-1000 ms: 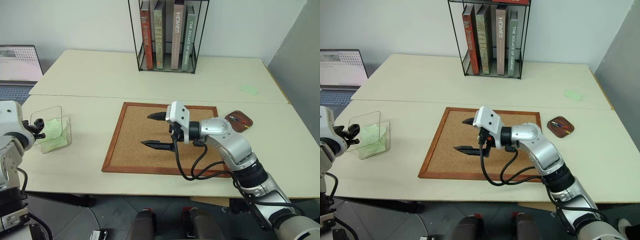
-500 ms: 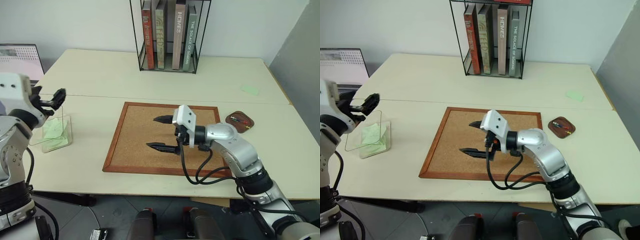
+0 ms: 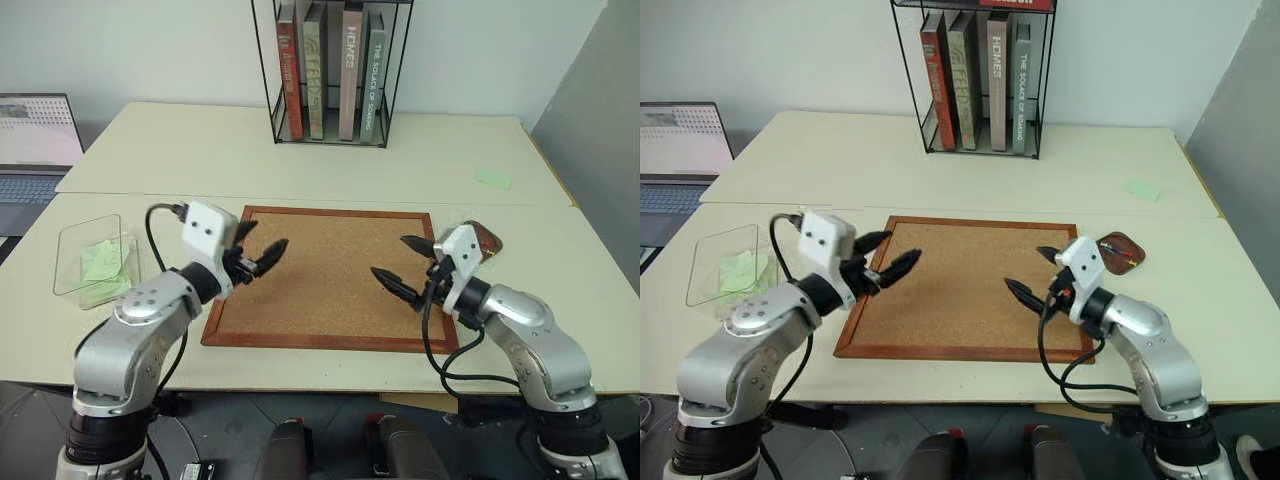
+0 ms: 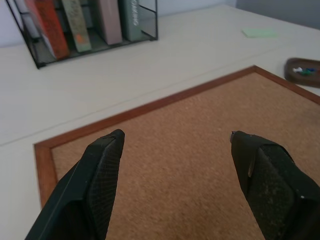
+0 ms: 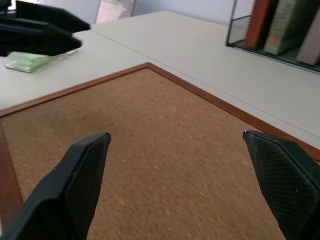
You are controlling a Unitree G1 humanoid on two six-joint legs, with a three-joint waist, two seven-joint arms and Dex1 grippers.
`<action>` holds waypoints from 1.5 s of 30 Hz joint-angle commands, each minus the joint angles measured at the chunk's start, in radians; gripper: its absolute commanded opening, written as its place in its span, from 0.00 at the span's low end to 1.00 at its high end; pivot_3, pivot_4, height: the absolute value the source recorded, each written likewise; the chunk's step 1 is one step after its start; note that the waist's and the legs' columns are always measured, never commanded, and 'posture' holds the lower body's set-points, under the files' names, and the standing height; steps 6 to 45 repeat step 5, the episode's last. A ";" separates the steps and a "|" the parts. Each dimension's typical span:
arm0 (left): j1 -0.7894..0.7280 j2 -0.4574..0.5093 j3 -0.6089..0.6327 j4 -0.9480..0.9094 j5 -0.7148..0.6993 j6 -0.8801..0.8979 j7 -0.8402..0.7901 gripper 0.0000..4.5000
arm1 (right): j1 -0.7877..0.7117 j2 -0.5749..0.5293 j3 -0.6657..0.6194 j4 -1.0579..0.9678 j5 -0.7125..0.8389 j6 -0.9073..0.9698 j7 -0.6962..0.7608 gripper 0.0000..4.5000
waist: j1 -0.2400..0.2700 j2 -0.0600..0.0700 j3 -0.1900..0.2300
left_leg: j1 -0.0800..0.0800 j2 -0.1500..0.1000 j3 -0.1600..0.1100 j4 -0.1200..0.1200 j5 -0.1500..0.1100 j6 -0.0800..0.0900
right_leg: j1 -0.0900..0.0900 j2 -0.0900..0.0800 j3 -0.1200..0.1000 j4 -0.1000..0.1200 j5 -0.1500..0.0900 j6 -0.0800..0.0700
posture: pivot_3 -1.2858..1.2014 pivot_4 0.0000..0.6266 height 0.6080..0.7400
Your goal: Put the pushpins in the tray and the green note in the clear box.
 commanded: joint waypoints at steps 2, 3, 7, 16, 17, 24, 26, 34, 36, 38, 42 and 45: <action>0.025 0.043 -0.059 0.023 0.051 -0.089 -0.095 0.80 | 0.055 0.008 -0.043 -0.009 -0.030 -0.080 -0.067 1.00 | 0.001 0.000 0.000 | 0.000 0.000 0.000 0.000 0.000 0.000 | 0.000 0.000 0.000 0.000 -0.001 -0.002 | 0.52 0.24 1.00; 0.029 0.052 -0.069 0.034 0.063 -0.103 -0.110 0.80 | 0.055 0.015 -0.051 0.001 -0.030 -0.087 -0.080 1.00 | 0.001 0.000 0.000 | 0.000 0.000 0.000 0.001 0.000 0.000 | 0.000 0.000 0.001 0.000 -0.001 -0.002 | 0.52 0.24 1.00; 0.031 0.059 -0.080 0.054 0.078 -0.133 -0.132 0.80 | 0.052 0.015 -0.058 0.023 -0.035 -0.105 -0.090 1.00 | 0.001 0.000 0.000 | 0.000 -0.001 0.001 0.001 0.000 0.000 | 0.000 0.000 0.001 -0.001 -0.002 -0.002 | 0.52 0.24 1.00; 0.031 0.059 -0.080 0.054 0.078 -0.133 -0.132 0.80 | 0.052 0.015 -0.058 0.023 -0.035 -0.105 -0.090 1.00 | 0.001 0.000 0.000 | 0.000 -0.001 0.001 0.001 0.000 0.000 | 0.000 0.000 0.001 -0.001 -0.002 -0.002 | 0.52 0.24 1.00; 0.031 0.059 -0.080 0.054 0.078 -0.133 -0.132 0.80 | 0.052 0.015 -0.058 0.023 -0.035 -0.105 -0.090 1.00 | 0.001 0.000 0.000 | 0.000 -0.001 0.001 0.001 0.000 0.000 | 0.000 0.000 0.001 -0.001 -0.002 -0.002 | 0.52 0.24 1.00; 0.031 0.059 -0.080 0.054 0.078 -0.133 -0.132 0.80 | 0.052 0.015 -0.058 0.023 -0.035 -0.105 -0.090 1.00 | 0.001 0.000 0.000 | 0.000 -0.001 0.001 0.001 0.000 0.000 | 0.000 0.000 0.001 -0.001 -0.002 -0.002 | 0.52 0.24 1.00; 0.031 0.059 -0.080 0.054 0.078 -0.133 -0.132 0.80 | 0.052 0.015 -0.058 0.023 -0.035 -0.105 -0.090 1.00 | 0.001 0.000 0.000 | 0.000 -0.001 0.001 0.001 0.000 0.000 | 0.000 0.000 0.001 -0.001 -0.002 -0.002 | 0.52 0.24 1.00; 0.031 0.059 -0.080 0.054 0.078 -0.133 -0.132 0.80 | 0.052 0.015 -0.058 0.023 -0.035 -0.105 -0.090 1.00 | 0.001 0.000 0.000 | 0.000 -0.001 0.001 0.001 0.000 0.000 | 0.000 0.000 0.001 -0.001 -0.002 -0.002 | 0.52 0.24 1.00; 0.031 0.059 -0.080 0.054 0.078 -0.133 -0.132 0.80 | 0.052 0.015 -0.058 0.023 -0.035 -0.105 -0.090 1.00 | 0.001 0.000 0.000 | 0.000 -0.001 0.001 0.001 0.000 0.000 | 0.000 0.000 0.001 -0.001 -0.002 -0.002 | 0.52 0.24 1.00; 0.031 0.059 -0.080 0.054 0.078 -0.133 -0.132 0.80 | 0.052 0.015 -0.058 0.023 -0.035 -0.105 -0.090 1.00 | 0.001 0.000 0.000 | 0.000 -0.001 0.001 0.001 0.000 0.000 | 0.000 0.000 0.001 -0.001 -0.002 -0.002 | 0.52 0.24 1.00; 0.031 0.059 -0.080 0.054 0.078 -0.133 -0.132 0.80 | 0.052 0.015 -0.058 0.023 -0.035 -0.105 -0.090 1.00 | 0.001 0.000 0.000 | 0.000 -0.001 0.001 0.001 0.000 0.000 | 0.000 0.000 0.001 -0.001 -0.002 -0.002 | 0.52 0.24 1.00; 0.031 0.059 -0.080 0.054 0.078 -0.133 -0.132 0.80 | 0.052 0.015 -0.058 0.023 -0.035 -0.105 -0.090 1.00 | 0.001 0.000 0.000 | 0.000 -0.001 0.001 0.001 0.000 0.000 | 0.000 0.000 0.001 -0.001 -0.002 -0.002 | 0.52 0.24 1.00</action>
